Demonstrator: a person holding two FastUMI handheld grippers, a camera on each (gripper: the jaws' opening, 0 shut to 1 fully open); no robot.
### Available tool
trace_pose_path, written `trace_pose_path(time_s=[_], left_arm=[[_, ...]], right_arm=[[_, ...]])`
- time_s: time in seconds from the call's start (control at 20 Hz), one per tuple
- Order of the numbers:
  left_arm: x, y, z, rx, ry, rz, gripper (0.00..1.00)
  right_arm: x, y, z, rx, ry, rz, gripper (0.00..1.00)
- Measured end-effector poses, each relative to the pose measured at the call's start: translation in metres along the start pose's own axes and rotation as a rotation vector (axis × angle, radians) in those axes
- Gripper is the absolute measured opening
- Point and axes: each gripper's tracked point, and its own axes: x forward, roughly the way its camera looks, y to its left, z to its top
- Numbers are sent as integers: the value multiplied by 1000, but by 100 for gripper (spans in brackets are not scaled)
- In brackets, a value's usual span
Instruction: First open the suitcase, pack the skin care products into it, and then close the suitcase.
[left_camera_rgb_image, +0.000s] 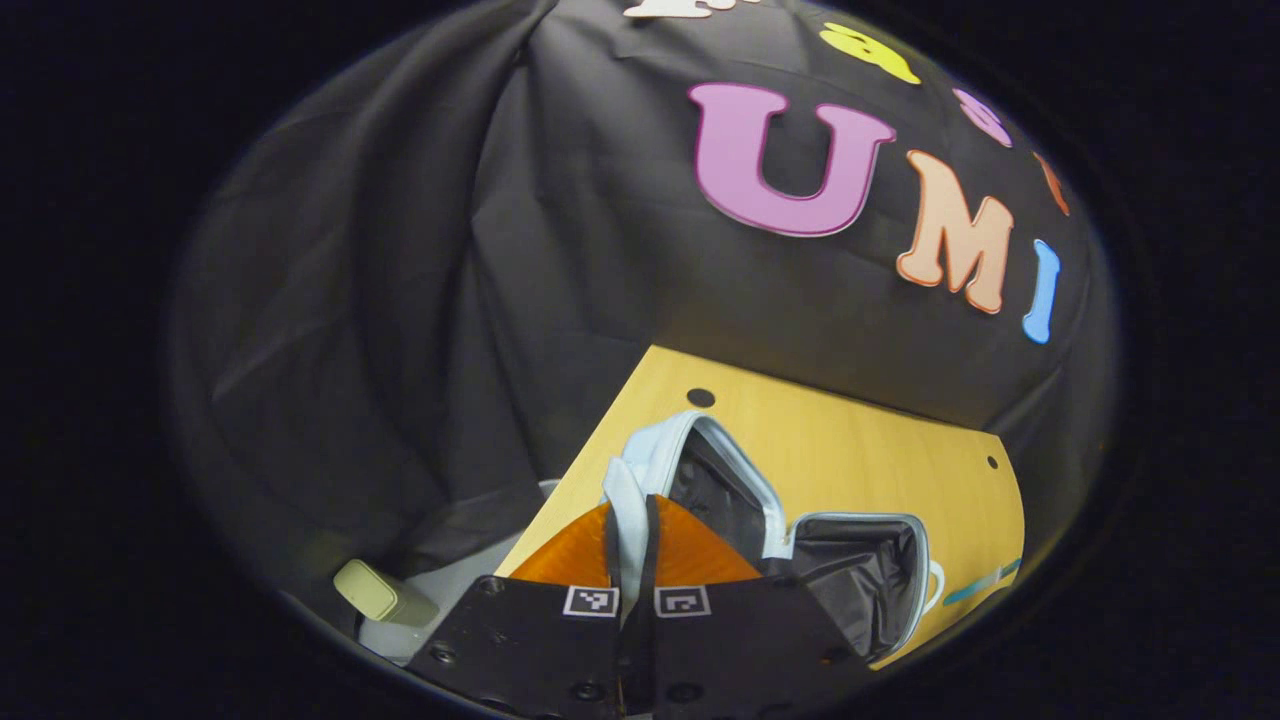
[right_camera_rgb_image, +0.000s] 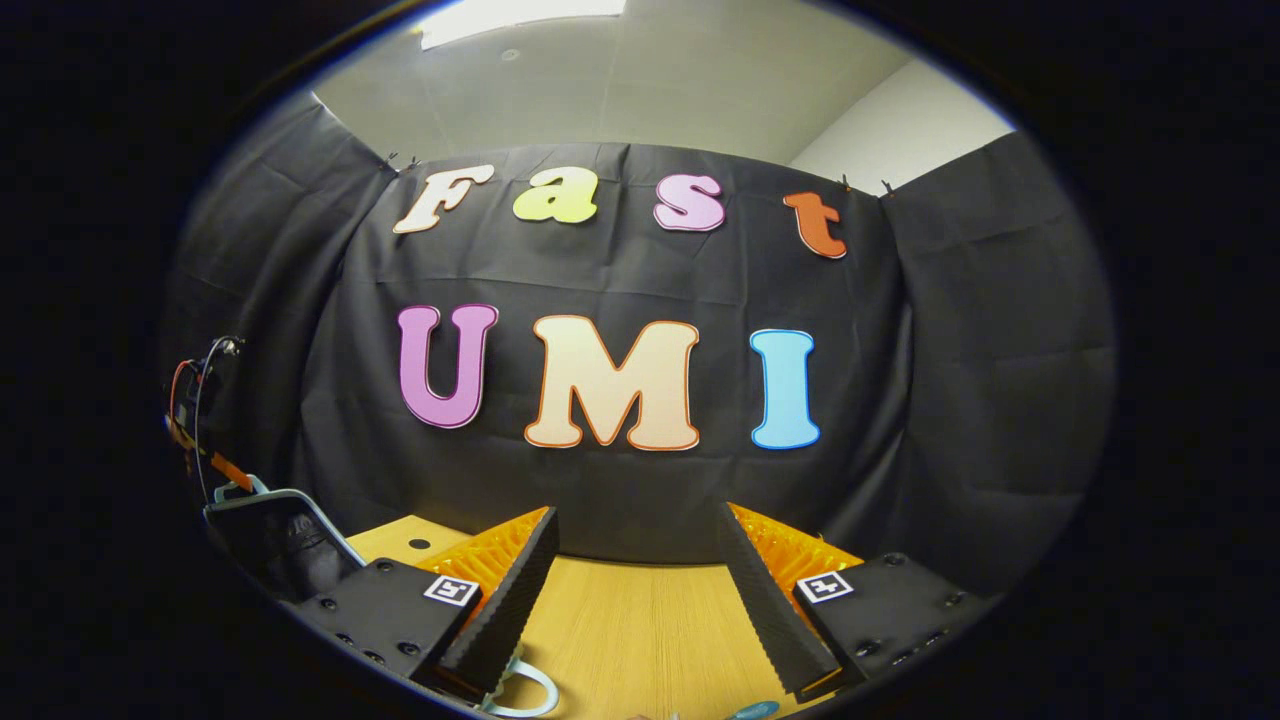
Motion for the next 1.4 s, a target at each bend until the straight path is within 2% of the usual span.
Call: trace_pose_path(time_s=[0.25, 0.3, 0.5, 0.7, 0.9, 0.95, 1.05, 1.25, 1.35, 1.4], left_arm=[[33, 60, -35, -81, 85, 62, 0], [44, 60, -44, -107, 112, 45, 0], [76, 76, -93, -169, 220, 61, 0], [97, 86, -122, -212, 292, 77, 0], [103, 94, -123, -212, 239, 103, 0], [100, 102, -123, -190, 226, 150, 5], [87, 117, -115, -117, 163, 257, 36], [45, 115, -65, -49, -81, 393, 100], [12, 102, -43, -38, -182, 447, 96], [-6, 89, -32, -35, -236, 447, 96]], right_arm=[[4, 8, -10, 1, 34, 5, 99], [5, 9, -12, 10, 44, 7, 99], [7, 8, -19, 7, 69, -3, 99], [6, -4, -21, -12, 87, -21, 99], [3, -20, -22, -4, 102, -39, 99], [2, -25, -22, -6, 101, -45, 99], [0, -35, -21, -4, 96, -48, 99], [-5, -55, -16, 6, 80, -17, 99], [-8, -69, -12, 4, 63, -1, 99], [-11, -79, -10, 8, 52, 4, 100]])
